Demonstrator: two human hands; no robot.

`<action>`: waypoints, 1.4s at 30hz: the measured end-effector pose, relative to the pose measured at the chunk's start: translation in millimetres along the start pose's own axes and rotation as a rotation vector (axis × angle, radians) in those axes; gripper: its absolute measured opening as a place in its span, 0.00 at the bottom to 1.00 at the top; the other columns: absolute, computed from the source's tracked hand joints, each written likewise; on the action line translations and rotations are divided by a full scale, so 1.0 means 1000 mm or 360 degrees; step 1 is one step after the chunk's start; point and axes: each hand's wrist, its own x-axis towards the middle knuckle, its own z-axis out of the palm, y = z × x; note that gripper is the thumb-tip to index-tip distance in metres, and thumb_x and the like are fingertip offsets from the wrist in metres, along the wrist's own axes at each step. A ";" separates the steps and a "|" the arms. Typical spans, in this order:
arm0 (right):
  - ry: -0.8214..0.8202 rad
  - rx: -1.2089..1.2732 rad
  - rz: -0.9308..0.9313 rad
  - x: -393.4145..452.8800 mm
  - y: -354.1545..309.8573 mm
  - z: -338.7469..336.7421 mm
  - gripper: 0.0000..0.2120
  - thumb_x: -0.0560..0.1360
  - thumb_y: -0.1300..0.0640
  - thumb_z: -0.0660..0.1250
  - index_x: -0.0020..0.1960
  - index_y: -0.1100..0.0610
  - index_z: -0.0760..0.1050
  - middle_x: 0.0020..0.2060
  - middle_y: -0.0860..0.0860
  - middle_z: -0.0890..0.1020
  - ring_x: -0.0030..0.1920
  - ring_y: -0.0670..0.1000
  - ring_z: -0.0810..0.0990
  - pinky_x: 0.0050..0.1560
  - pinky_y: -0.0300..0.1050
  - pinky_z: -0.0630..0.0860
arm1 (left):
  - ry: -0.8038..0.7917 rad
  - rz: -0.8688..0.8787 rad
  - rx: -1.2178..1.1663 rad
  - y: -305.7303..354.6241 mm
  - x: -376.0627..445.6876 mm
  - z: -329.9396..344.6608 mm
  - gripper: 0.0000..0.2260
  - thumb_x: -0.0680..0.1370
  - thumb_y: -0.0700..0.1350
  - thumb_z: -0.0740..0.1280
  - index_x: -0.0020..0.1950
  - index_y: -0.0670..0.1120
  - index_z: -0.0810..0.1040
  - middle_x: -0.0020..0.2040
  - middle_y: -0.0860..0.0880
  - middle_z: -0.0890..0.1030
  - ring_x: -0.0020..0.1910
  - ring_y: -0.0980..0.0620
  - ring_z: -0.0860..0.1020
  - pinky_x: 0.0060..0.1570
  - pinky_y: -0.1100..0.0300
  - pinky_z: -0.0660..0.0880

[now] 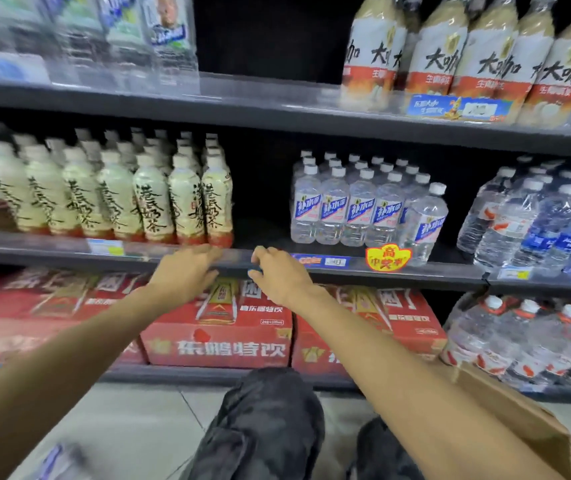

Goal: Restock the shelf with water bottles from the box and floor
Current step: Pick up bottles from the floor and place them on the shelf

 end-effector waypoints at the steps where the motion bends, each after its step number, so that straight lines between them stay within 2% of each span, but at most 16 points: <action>1: -0.0035 0.0006 -0.0030 0.001 -0.013 0.009 0.14 0.80 0.51 0.62 0.62 0.57 0.71 0.58 0.56 0.77 0.58 0.59 0.76 0.53 0.52 0.74 | -0.0028 -0.0038 -0.0028 -0.011 -0.011 0.007 0.18 0.80 0.49 0.61 0.71 0.50 0.68 0.64 0.46 0.76 0.58 0.42 0.77 0.45 0.53 0.75; 4: -0.0139 0.0027 -0.0118 0.003 -0.049 0.041 0.13 0.80 0.52 0.61 0.61 0.58 0.71 0.58 0.57 0.78 0.57 0.60 0.77 0.50 0.52 0.74 | -0.0070 -0.0158 -0.0154 -0.047 -0.047 0.033 0.16 0.79 0.50 0.61 0.67 0.51 0.72 0.62 0.49 0.76 0.58 0.45 0.77 0.48 0.54 0.76; 7: -0.0198 0.0060 -0.0203 0.006 -0.085 0.077 0.13 0.79 0.53 0.61 0.60 0.57 0.72 0.56 0.56 0.79 0.55 0.59 0.79 0.51 0.52 0.76 | -0.0141 -0.0289 -0.0167 -0.080 -0.084 0.059 0.14 0.79 0.49 0.63 0.64 0.52 0.73 0.58 0.50 0.77 0.53 0.47 0.79 0.46 0.54 0.77; 11: -0.0370 0.0110 -0.0288 0.001 -0.130 0.128 0.12 0.80 0.54 0.60 0.60 0.58 0.73 0.55 0.55 0.79 0.53 0.59 0.79 0.48 0.50 0.75 | -0.0157 -0.0459 -0.0293 -0.116 -0.131 0.096 0.13 0.79 0.46 0.63 0.64 0.51 0.74 0.59 0.49 0.78 0.53 0.47 0.79 0.48 0.53 0.77; 15: -0.0602 0.0144 -0.0378 -0.011 -0.163 0.187 0.13 0.80 0.54 0.61 0.62 0.58 0.71 0.57 0.57 0.78 0.55 0.60 0.78 0.54 0.53 0.76 | -0.0244 -0.0576 -0.0310 -0.153 -0.179 0.142 0.16 0.78 0.47 0.63 0.66 0.51 0.71 0.63 0.49 0.76 0.56 0.44 0.78 0.49 0.52 0.77; 20: -0.0863 0.0052 -0.0461 -0.027 -0.194 0.250 0.15 0.80 0.54 0.59 0.64 0.59 0.70 0.61 0.58 0.77 0.58 0.61 0.77 0.53 0.53 0.75 | -0.0432 -0.0737 -0.0330 -0.177 -0.229 0.196 0.16 0.79 0.51 0.62 0.66 0.54 0.71 0.63 0.53 0.75 0.60 0.49 0.76 0.52 0.54 0.75; 24: -0.1044 0.0005 -0.0470 -0.038 -0.211 0.293 0.15 0.80 0.55 0.58 0.65 0.59 0.68 0.62 0.57 0.76 0.60 0.60 0.75 0.54 0.53 0.73 | -0.0547 -0.0869 -0.0386 -0.191 -0.269 0.235 0.15 0.78 0.51 0.62 0.65 0.54 0.71 0.61 0.53 0.76 0.60 0.48 0.75 0.49 0.54 0.75; 28: -0.1146 -0.0018 -0.0481 -0.045 -0.222 0.330 0.14 0.80 0.56 0.59 0.65 0.58 0.69 0.61 0.57 0.77 0.60 0.60 0.76 0.55 0.52 0.73 | -0.0675 -0.1022 -0.0443 -0.199 -0.304 0.270 0.16 0.78 0.50 0.63 0.66 0.54 0.72 0.64 0.52 0.75 0.62 0.48 0.75 0.49 0.55 0.74; 34: -0.1331 -0.0018 -0.0477 -0.040 -0.235 0.378 0.15 0.80 0.57 0.58 0.65 0.59 0.69 0.61 0.58 0.77 0.60 0.61 0.76 0.56 0.53 0.73 | -0.0710 -0.1324 -0.0663 -0.208 -0.353 0.322 0.17 0.77 0.50 0.65 0.66 0.53 0.72 0.64 0.50 0.75 0.61 0.46 0.75 0.49 0.51 0.77; 39: -0.1499 -0.0008 -0.0439 -0.036 -0.248 0.421 0.14 0.79 0.58 0.57 0.64 0.58 0.67 0.63 0.57 0.76 0.60 0.61 0.75 0.55 0.50 0.72 | -0.0685 -0.1525 -0.0744 -0.214 -0.376 0.355 0.23 0.75 0.50 0.69 0.69 0.50 0.68 0.69 0.47 0.70 0.64 0.44 0.71 0.50 0.48 0.76; 42: -0.1557 -0.0003 -0.0397 -0.034 -0.256 0.445 0.14 0.78 0.58 0.58 0.63 0.59 0.67 0.62 0.58 0.76 0.60 0.61 0.75 0.54 0.51 0.72 | -0.0578 -0.1675 -0.0858 -0.217 -0.382 0.372 0.29 0.73 0.49 0.72 0.71 0.47 0.66 0.69 0.45 0.66 0.64 0.41 0.69 0.49 0.45 0.76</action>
